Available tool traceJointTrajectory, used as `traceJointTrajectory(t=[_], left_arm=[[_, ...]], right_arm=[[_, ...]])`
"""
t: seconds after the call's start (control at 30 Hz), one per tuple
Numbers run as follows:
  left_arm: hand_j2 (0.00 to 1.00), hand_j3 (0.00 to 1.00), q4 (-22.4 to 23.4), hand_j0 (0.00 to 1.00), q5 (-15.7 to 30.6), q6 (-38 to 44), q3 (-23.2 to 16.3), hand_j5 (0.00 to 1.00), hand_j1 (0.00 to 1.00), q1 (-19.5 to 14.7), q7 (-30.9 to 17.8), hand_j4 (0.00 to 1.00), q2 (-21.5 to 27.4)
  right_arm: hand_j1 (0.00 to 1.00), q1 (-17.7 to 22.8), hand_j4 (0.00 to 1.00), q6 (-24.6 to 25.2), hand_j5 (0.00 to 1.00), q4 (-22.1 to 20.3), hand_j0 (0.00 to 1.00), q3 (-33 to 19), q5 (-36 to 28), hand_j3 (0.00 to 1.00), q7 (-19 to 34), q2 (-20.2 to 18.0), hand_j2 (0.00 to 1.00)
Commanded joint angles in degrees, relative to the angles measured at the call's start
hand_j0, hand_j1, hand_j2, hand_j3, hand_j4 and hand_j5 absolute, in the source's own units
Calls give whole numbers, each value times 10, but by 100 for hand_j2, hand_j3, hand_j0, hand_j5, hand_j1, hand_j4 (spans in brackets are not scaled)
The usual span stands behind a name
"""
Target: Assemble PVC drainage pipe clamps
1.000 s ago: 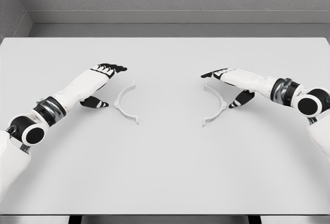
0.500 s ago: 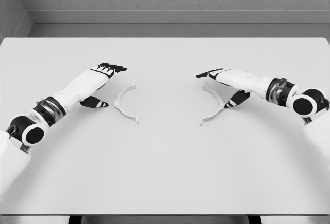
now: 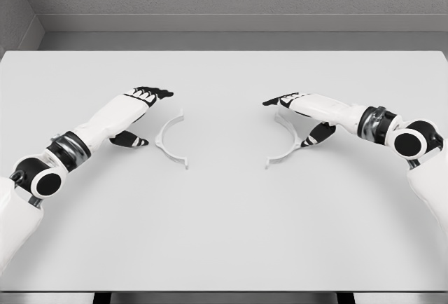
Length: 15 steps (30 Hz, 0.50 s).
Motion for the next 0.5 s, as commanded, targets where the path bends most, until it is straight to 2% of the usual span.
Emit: traceJointTrajectory(t=[0.0,0.47], left_arm=[[100,100,0,100,2,0,0,100,100,-1,0,100,-1],[100,100,-1,100,-8,0,0,100,100,-3,0,100,-17]], right_arm=[[100,0,100,1,100,-1,100,0,-3,100,0,0,100],[100,-2,100,0,100,-1,100,0,-3,100,0,9,100]])
